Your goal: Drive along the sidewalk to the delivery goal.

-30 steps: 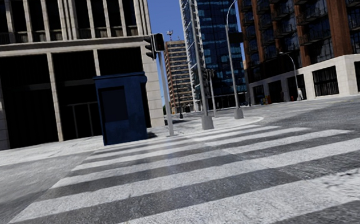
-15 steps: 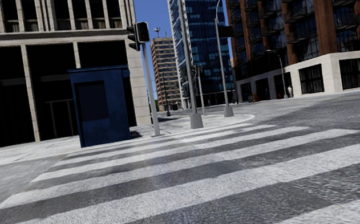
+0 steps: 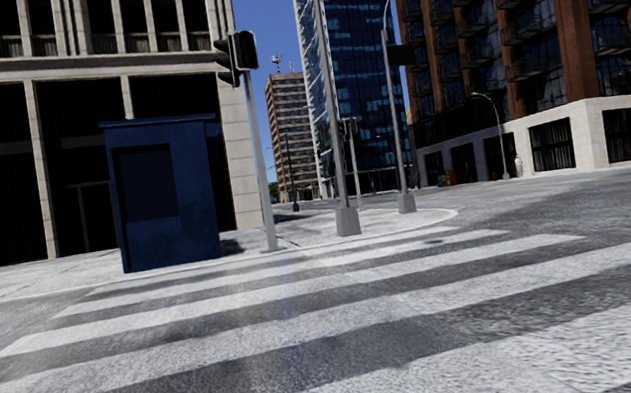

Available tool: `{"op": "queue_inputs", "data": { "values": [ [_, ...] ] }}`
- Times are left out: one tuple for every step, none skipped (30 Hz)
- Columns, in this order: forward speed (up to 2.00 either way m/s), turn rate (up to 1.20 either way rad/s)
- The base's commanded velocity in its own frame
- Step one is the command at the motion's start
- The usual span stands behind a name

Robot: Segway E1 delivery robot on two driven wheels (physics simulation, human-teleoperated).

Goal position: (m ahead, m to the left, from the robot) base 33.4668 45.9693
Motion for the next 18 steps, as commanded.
{"op": "queue_inputs", "data": {
  "values": [
    [1.31,0.00],
    [1.31,0.00],
    [1.31,0.00],
    [1.31,0.00],
    [1.31,0.00],
    [1.31,0.00],
    [1.31,0.00],
    [1.31,0.00],
    [1.31,0.00],
    [1.31,0.00],
    [1.31,0.00],
    [1.31,0.00],
    [1.31,0.00],
    [1.31,0.00],
    [1.31,0.00],
    [1.31,0.00],
    [1.31,0.00],
    [1.31,0.00]
  ]
}}
